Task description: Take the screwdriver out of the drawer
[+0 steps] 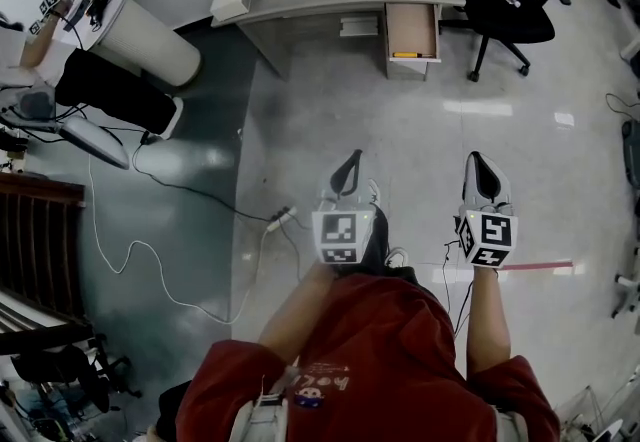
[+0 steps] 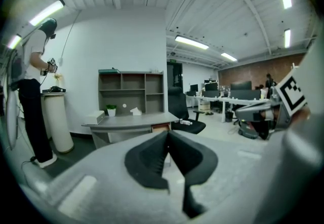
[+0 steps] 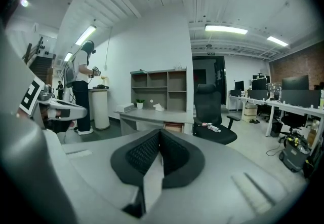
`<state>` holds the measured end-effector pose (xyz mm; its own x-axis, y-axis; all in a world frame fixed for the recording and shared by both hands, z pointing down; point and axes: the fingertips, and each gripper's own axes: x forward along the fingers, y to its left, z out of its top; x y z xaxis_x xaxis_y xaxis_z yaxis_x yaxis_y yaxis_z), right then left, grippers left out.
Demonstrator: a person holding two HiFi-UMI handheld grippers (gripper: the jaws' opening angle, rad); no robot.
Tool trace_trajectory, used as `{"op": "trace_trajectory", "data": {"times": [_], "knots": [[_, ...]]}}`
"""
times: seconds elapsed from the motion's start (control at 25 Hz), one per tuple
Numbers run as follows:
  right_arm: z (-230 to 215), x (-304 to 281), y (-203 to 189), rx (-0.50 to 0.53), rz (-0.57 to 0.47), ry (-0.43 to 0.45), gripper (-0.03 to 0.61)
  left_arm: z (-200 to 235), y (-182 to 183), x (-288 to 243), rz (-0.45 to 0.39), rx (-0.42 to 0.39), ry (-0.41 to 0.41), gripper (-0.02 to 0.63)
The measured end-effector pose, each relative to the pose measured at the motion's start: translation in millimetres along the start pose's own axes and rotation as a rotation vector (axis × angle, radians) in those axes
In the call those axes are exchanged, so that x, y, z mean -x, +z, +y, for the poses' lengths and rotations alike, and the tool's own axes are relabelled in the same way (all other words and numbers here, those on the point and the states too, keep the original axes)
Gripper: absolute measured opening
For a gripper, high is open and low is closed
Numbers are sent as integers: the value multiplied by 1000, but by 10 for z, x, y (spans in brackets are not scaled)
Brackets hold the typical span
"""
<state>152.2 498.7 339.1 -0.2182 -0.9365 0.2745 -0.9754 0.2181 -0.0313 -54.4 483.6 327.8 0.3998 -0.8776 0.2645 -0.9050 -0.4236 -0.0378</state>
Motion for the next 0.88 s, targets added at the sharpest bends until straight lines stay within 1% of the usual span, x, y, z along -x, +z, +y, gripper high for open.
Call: {"op": "trace_trajectory", "data": {"times": [0.2,0.4,0.68,0.88], "knots": [[-53,-471,75,25,18,3,-3,237,31,-449,-1,18,-9,2],[-99,-1148,184,40,45,1,-3,577,101,-1015,4,25,-25,2],[-16,-2215,477,72,89,5,-3,1279,256,-1836,22,24,-47,2],[72,-2838,633,88,123,5,-3,1766,340,-2312,38,39,-55,2]]}}
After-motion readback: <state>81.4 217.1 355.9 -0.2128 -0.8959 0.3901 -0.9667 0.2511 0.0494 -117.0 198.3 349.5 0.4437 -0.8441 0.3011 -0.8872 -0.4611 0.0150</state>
